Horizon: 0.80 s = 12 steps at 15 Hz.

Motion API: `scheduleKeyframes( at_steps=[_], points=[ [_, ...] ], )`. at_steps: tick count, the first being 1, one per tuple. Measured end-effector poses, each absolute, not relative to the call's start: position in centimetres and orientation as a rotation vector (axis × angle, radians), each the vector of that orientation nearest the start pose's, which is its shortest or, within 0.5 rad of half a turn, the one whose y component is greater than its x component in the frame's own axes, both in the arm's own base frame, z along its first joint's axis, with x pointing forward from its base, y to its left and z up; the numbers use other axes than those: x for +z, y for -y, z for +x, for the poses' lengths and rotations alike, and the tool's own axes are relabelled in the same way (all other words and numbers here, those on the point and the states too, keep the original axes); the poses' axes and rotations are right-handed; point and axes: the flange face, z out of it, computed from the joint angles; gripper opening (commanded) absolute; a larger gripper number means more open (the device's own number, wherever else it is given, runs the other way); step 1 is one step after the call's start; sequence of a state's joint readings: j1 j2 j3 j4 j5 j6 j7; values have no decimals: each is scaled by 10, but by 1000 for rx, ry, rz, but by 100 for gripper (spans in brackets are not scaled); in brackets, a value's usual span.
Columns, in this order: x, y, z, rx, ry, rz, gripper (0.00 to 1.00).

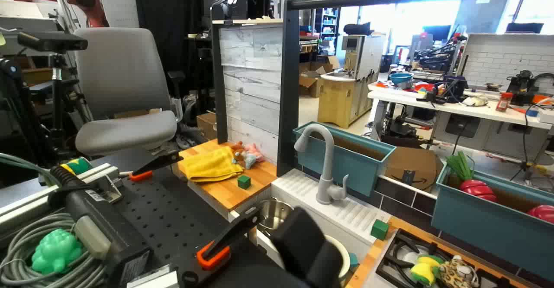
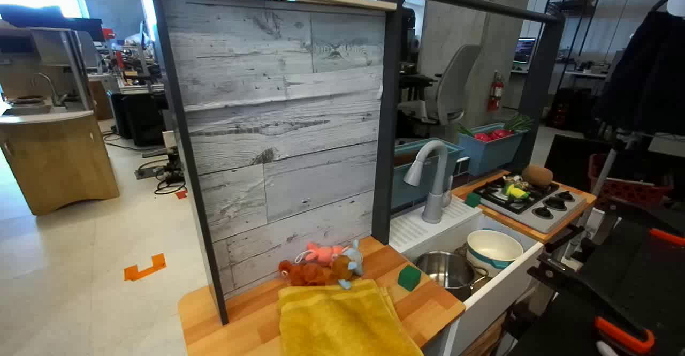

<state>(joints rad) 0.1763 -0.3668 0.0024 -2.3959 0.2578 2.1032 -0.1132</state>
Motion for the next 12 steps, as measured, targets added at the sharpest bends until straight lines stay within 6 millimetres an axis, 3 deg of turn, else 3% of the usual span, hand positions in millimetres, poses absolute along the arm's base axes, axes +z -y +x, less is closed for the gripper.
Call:
scheduleKeyframes(
  at_steps=[9, 12],
  points=[
    [463, -91, 432, -98, 247, -2902, 100],
    [451, -106, 441, -112, 278, -2907, 100]
  ],
)
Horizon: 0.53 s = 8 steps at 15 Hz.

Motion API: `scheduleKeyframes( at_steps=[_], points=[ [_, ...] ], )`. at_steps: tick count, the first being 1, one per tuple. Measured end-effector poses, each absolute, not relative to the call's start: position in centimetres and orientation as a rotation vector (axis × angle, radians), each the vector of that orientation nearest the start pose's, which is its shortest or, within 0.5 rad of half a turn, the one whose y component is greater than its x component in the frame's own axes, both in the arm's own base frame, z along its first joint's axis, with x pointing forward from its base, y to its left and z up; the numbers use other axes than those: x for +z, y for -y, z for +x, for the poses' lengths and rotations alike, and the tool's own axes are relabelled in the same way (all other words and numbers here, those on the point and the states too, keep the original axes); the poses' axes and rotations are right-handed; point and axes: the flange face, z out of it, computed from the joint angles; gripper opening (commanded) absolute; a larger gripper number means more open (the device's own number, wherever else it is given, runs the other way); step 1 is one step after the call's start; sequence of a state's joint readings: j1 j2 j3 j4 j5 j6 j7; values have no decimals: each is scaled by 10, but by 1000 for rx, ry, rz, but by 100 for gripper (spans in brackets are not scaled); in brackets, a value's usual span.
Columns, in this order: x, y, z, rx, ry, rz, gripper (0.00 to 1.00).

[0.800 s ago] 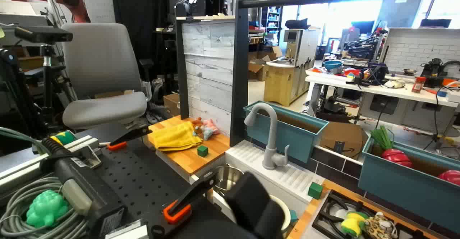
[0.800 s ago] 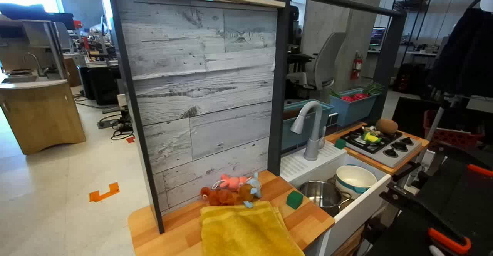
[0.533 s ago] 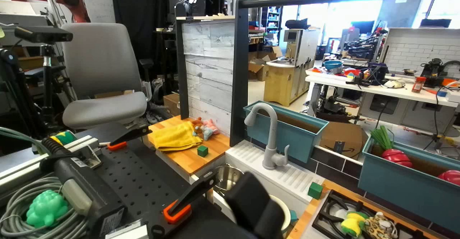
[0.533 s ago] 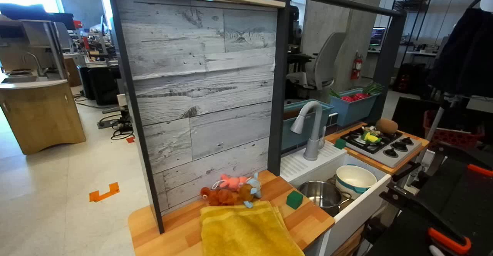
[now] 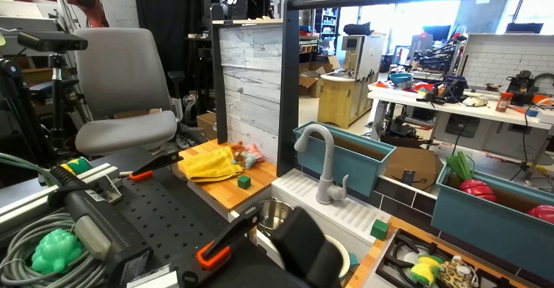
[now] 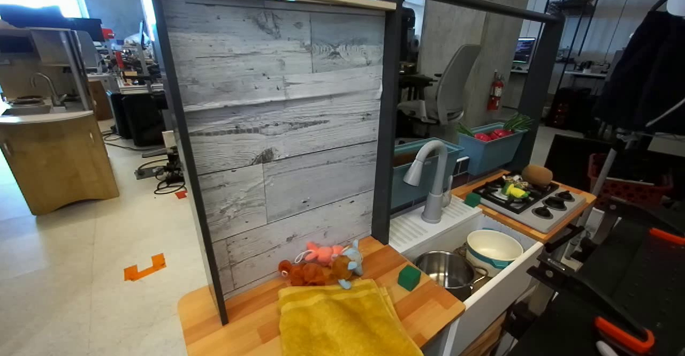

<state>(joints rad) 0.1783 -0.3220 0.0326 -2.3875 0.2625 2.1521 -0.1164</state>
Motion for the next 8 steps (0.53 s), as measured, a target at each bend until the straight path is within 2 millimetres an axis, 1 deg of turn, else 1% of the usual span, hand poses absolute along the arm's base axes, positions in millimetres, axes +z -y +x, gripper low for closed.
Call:
scheduleKeyframes(
  at_steps=[1, 2, 3, 5, 8],
  points=[
    [438, -114, 448, -121, 290, -2914, 100],
    [420, -121, 457, -119, 303, -2926, 100],
    [397, -128, 466, -103, 314, -2946, 100],
    [345, -135, 481, -44, 325, -3014, 100],
    [269, -137, 501, 27, 325, -3111, 100]
  ],
)
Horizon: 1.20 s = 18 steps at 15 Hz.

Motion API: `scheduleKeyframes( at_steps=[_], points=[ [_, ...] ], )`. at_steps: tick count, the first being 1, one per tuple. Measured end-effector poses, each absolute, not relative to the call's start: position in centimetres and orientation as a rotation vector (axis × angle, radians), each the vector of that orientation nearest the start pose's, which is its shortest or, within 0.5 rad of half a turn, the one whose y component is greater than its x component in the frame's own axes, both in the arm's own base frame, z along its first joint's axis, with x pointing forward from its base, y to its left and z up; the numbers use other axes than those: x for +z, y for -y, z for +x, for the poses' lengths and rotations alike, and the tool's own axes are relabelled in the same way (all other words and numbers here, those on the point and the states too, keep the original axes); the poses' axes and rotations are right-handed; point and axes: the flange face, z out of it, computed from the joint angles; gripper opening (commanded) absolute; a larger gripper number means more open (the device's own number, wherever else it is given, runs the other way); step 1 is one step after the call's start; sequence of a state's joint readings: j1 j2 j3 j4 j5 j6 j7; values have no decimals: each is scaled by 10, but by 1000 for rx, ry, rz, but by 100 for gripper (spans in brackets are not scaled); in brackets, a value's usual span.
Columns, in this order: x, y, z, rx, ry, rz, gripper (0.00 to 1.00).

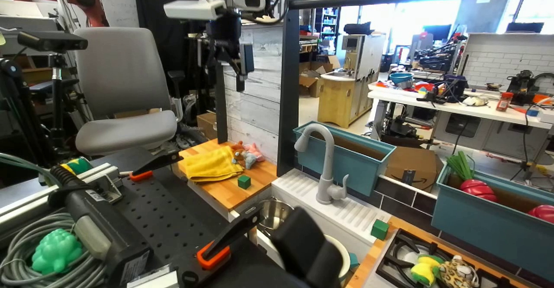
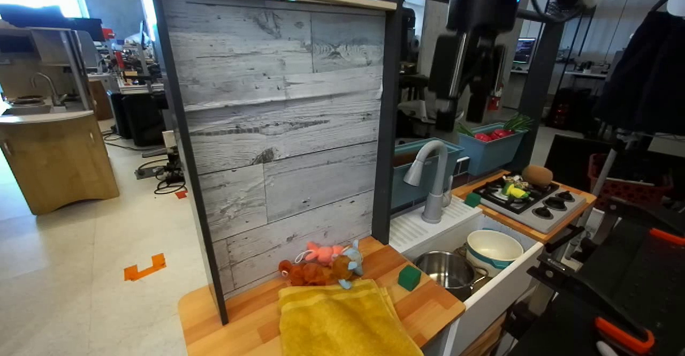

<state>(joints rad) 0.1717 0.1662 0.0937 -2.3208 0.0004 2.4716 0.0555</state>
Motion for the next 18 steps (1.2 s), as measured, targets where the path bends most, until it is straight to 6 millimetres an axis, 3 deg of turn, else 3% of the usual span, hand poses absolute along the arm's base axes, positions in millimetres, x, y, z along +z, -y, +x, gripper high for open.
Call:
scheduleKeyframes(
  at_steps=[3, 4, 9, 12, 18],
  points=[
    [199, -130, 517, 107, 320, -3176, 100],
    [193, -130, 517, 120, 319, -3175, 100],
    [209, -132, 520, 63, 316, -3172, 100],
    [190, -128, 525, -6, 197, -3176, 100],
    [81, -121, 538, 27, 90, -3213, 100]
  ],
)
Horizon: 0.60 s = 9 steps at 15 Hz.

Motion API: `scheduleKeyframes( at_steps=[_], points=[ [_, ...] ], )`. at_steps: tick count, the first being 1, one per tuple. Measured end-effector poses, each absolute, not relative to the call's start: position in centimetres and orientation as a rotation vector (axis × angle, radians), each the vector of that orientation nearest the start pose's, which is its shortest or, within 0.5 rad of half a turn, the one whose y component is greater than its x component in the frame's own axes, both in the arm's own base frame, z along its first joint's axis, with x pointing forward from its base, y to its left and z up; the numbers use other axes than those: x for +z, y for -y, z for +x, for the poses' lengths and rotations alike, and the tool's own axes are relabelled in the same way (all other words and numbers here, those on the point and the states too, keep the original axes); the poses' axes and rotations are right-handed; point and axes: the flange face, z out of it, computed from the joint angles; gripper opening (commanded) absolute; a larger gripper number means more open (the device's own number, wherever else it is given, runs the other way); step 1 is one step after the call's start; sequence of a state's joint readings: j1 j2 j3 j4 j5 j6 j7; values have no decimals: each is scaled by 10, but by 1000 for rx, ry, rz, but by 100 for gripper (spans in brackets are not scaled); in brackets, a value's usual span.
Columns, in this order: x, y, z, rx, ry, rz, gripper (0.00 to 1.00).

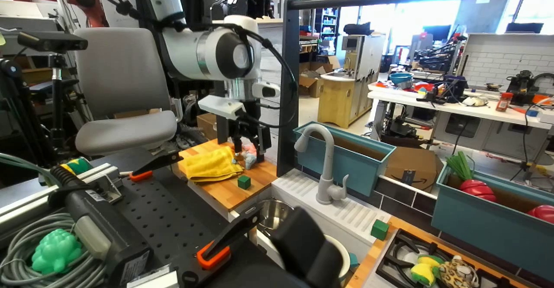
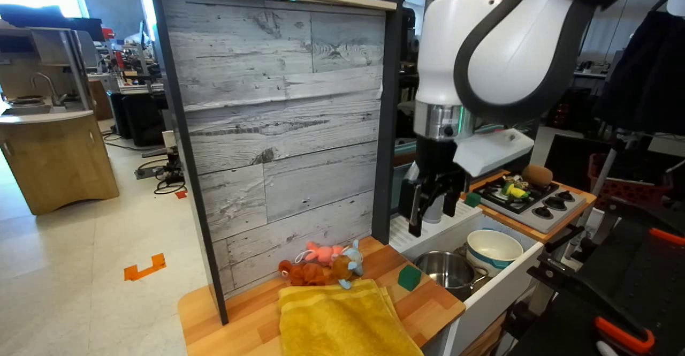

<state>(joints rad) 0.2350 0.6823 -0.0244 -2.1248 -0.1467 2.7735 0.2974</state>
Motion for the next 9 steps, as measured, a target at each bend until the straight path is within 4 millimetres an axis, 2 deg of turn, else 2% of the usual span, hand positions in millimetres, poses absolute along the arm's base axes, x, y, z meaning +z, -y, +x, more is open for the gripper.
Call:
scheduleKeyframes(
  at_steps=[4, 5, 6, 9],
  points=[
    [20, -128, 544, 83, 122, -3212, 100],
    [10, -131, 545, 71, 145, -3204, 94],
    [0, -133, 546, 51, 173, -3194, 74],
    [-20, -139, 546, 15, 257, -3168, 51]
  ],
)
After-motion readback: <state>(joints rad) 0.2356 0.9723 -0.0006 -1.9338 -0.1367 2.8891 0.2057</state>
